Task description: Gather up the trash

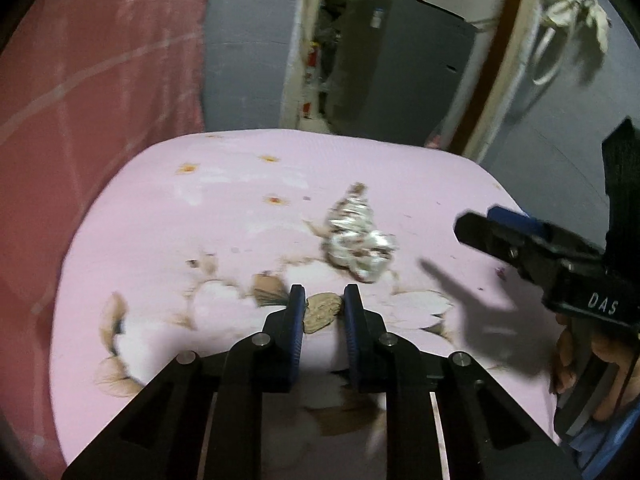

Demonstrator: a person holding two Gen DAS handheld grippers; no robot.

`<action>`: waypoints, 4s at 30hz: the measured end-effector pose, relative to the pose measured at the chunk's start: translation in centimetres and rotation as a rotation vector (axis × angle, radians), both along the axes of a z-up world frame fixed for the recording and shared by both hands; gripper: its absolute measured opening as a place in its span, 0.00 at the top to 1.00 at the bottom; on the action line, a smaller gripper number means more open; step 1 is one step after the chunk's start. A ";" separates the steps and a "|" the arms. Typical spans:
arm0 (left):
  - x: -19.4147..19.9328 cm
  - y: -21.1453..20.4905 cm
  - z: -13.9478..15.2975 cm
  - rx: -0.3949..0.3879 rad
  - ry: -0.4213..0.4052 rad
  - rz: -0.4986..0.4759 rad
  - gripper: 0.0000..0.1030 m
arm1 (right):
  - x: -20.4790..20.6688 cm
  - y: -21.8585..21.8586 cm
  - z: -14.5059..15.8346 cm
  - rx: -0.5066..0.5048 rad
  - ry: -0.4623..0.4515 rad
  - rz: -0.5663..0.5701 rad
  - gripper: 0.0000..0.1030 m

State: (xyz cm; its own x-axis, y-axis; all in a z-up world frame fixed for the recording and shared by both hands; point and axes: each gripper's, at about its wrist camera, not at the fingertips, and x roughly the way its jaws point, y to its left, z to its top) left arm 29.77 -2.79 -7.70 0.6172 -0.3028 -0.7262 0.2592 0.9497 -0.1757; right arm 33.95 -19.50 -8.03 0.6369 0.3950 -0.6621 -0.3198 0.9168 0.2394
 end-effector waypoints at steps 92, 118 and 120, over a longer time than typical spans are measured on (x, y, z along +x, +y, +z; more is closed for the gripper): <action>2.9 -28.9 6.5 -0.147 -0.253 -0.367 0.84 | -6.8 -27.4 1.4 -0.017 -0.261 -0.518 0.65; 4.7 -28.2 3.6 -0.102 -0.131 -0.302 0.52 | -6.1 -28.4 0.6 0.016 -0.189 -0.542 0.53; 4.5 -27.6 4.0 -0.109 -0.144 -0.284 0.45 | -6.5 -28.4 1.1 0.013 -0.202 -0.548 0.47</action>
State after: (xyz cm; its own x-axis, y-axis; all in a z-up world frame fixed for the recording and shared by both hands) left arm 34.30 -30.39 -3.68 0.5911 -0.5486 -0.5913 0.5402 0.8136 -0.2149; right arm 27.41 -47.88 -6.95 0.8639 -0.0200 -0.5032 0.1594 0.9587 0.2356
